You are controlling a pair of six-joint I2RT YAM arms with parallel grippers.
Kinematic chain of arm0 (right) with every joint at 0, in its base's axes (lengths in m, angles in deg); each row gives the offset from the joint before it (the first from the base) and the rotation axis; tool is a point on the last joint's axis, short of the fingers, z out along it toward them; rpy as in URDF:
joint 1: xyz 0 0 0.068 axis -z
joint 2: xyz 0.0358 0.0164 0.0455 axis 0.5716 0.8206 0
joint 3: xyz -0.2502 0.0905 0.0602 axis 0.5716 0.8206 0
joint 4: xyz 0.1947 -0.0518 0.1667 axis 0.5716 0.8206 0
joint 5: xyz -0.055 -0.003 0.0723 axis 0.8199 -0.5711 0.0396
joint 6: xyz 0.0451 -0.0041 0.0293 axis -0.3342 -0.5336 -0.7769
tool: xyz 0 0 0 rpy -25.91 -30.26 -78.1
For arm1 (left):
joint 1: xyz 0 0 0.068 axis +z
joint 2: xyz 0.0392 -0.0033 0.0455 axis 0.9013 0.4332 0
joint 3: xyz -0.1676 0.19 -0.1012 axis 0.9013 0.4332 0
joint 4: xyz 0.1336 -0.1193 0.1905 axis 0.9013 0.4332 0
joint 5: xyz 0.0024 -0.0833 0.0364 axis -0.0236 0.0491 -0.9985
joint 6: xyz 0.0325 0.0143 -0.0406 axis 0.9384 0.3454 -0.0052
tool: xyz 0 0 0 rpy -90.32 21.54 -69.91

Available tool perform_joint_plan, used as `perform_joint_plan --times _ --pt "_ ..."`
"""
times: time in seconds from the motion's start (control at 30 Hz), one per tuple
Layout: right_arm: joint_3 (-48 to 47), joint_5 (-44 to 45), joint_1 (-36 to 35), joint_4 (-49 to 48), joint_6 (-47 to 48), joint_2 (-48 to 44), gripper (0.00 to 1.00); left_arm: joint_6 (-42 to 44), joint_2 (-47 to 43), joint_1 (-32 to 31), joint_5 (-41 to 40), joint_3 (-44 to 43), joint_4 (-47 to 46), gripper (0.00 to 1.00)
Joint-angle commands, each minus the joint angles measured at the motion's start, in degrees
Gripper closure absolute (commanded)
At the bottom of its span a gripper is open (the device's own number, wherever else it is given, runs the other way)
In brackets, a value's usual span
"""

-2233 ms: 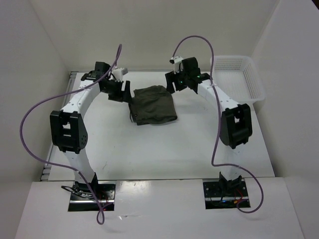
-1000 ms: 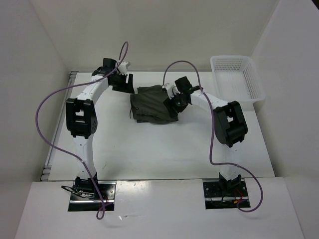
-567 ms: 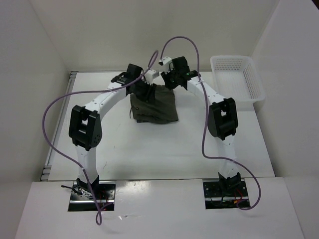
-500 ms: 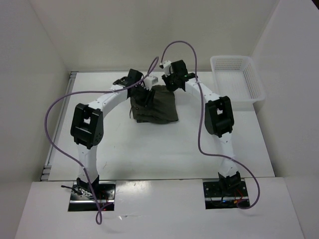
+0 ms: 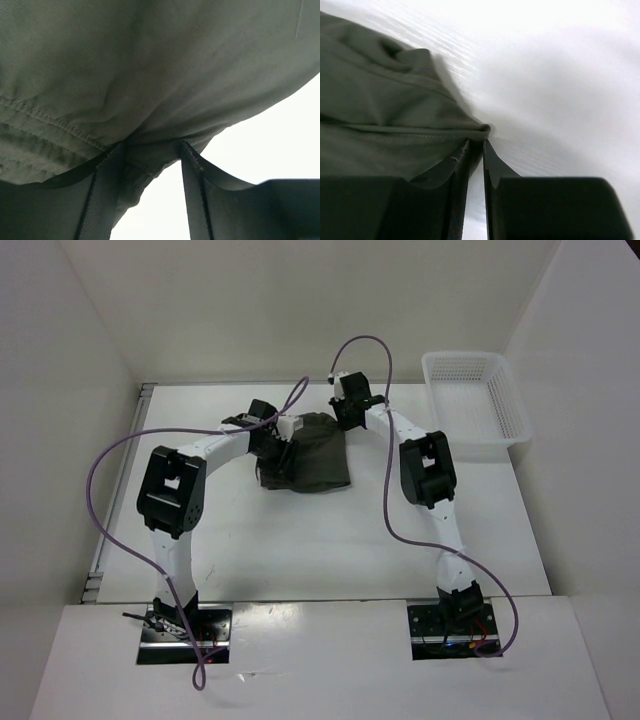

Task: Fold and stack the shorts
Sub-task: Fold the shorts

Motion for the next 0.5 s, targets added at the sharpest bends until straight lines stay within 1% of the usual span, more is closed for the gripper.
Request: perform_joint_plan --times 0.0,0.13,0.23,0.27,0.3,0.37,0.4,0.43,0.47 --pt "-1.94 3.81 -0.45 -2.04 -1.69 2.09 0.8 0.25 -1.33 -0.11 -0.94 2.72 5.76 0.42" --pt "-2.99 5.04 -1.07 -2.57 -1.17 2.1 0.8 0.25 -3.6 -0.11 -0.94 1.85 6.29 0.33" --pt "-3.52 8.54 -1.6 -3.62 -1.16 -0.7 0.8 0.25 -5.54 -0.11 -0.94 -0.26 7.69 0.29" --pt "-3.52 9.86 -1.6 -3.63 -1.16 -1.76 0.76 0.25 -6.15 -0.11 -0.94 -1.48 7.7 0.28" --pt "-3.52 13.35 -1.6 -4.41 -1.16 -2.81 0.72 0.25 -7.81 -0.11 -0.33 -2.02 7.7 0.24" --pt "-2.74 18.9 -2.12 -6.69 -1.16 -7.03 0.72 0.25 -9.84 0.5 0.81 -3.33 7.7 0.2" --pt "-1.68 23.45 -2.12 -7.57 -1.16 -8.7 0.71 0.25 -12.11 1.64 2.82 -5.25 8.31 0.15" --pt "-1.06 24.63 -2.12 -8.36 0.23 -10.45 0.71 0.25 -13.18 2.43 3.88 -6.58 8.32 0.1" --pt "-0.19 25.51 -2.12 -8.37 1.11 -14.39 0.7 0.25 -14.24 3.4 4.94 -7.98 9.71 0.09"
